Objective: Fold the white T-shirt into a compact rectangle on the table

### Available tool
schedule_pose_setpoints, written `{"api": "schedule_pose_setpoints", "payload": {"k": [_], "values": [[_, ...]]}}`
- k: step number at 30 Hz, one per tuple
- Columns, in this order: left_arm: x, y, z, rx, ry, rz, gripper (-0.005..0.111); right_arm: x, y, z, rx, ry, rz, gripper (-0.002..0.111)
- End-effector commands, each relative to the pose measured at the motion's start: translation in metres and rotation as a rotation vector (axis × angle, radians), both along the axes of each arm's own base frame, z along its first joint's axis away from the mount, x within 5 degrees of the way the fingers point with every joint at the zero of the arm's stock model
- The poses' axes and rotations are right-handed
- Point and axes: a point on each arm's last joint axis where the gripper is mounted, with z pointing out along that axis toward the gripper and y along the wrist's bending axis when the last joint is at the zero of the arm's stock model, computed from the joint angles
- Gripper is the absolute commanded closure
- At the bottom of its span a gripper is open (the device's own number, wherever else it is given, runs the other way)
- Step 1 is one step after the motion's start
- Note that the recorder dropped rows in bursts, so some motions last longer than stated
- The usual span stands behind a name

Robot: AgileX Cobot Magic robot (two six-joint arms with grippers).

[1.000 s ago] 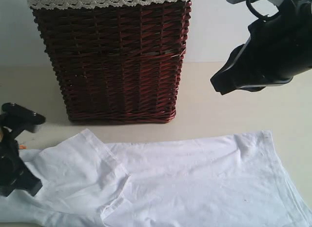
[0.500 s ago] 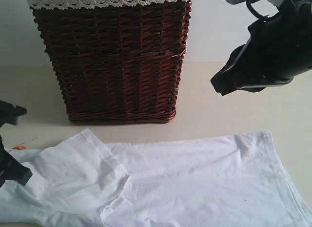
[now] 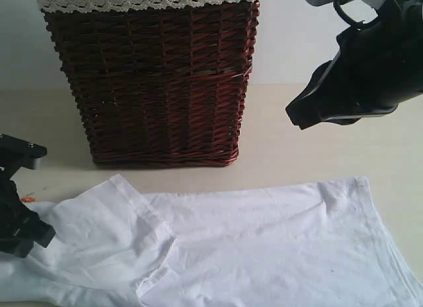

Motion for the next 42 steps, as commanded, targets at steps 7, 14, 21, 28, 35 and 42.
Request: {"api": "schedule_pose_setpoints", "payload": {"k": [7, 14, 21, 28, 35, 42], "values": [[-0.013, 0.008, 0.007, 0.077, 0.131, -0.005, 0.106, 0.0, 0.0, 0.004, 0.003, -0.018, 0.001, 0.1], [-0.031, 0.0, 0.011, -0.018, 0.312, -0.059, 0.107, 0.0, 0.0, 0.004, 0.003, -0.018, 0.001, 0.1], [-0.022, 0.02, 0.014, 0.2, 0.201, 0.036, 0.086, -0.001, 0.0, 0.004, 0.003, -0.016, 0.002, 0.1], [-0.014, 0.032, 0.019, 0.338, 0.093, 0.123, 0.065, -0.001, 0.0, 0.004, 0.003, -0.016, 0.002, 0.1], [-0.001, 0.013, 0.044, 0.143, -0.08, 0.089, 0.073, -0.001, 0.0, 0.004, 0.003, -0.016, 0.002, 0.1], [-0.013, -0.018, 0.048, -0.179, -0.057, -0.101, 0.107, 0.0, 0.0, 0.004, 0.004, -0.018, 0.001, 0.1]]}}
